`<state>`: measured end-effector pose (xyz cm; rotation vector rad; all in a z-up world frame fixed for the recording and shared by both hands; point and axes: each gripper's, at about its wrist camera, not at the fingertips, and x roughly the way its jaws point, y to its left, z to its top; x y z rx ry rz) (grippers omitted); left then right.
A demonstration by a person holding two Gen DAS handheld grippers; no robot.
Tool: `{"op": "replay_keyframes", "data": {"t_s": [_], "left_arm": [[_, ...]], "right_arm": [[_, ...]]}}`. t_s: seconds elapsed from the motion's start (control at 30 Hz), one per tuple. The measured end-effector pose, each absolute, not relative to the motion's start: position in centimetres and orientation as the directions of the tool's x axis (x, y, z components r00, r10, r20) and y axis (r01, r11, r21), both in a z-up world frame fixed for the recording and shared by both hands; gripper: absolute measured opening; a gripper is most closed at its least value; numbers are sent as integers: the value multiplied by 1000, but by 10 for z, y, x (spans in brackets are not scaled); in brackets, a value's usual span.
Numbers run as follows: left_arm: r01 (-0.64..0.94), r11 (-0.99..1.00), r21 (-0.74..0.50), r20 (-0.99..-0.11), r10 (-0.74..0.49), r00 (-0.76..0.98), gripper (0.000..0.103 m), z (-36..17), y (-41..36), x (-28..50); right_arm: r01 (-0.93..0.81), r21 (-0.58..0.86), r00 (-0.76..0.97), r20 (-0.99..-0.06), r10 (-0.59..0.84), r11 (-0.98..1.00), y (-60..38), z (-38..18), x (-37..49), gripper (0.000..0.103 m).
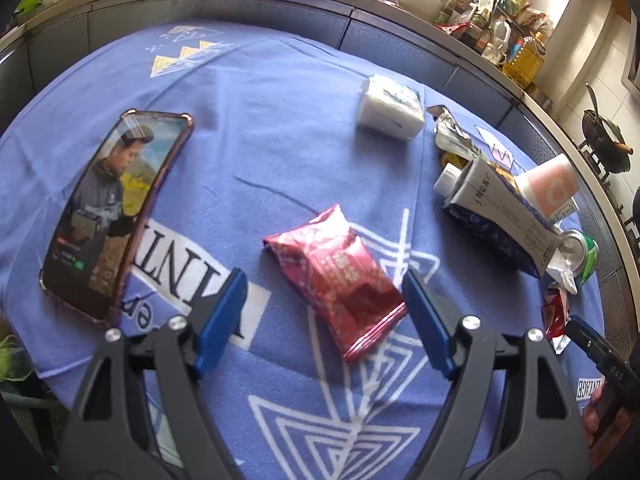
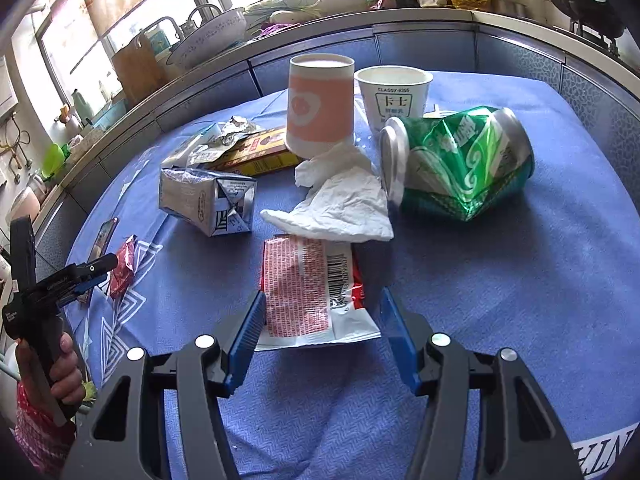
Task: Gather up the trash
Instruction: 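Grasp the red snack bag with the left tool while the right grasps the red-white wrapper, then carry both red bags in the tools to the beige bin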
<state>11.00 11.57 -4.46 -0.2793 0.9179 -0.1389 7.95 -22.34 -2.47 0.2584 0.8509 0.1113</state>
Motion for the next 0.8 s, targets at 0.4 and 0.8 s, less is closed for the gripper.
{"op": "replay_keyframes", "data": {"t_s": [0.4, 0.8], "left_arm": [[42, 969, -242, -778, -219, 589, 25, -50, 100, 114], [211, 941, -265, -739, -339, 582, 2, -26, 47, 80]], "right_arm": [[-59, 267, 627, -740, 244, 962, -204, -31, 75, 25], [-136, 372, 585, -718, 377, 918, -192, -31, 66, 9]]}}
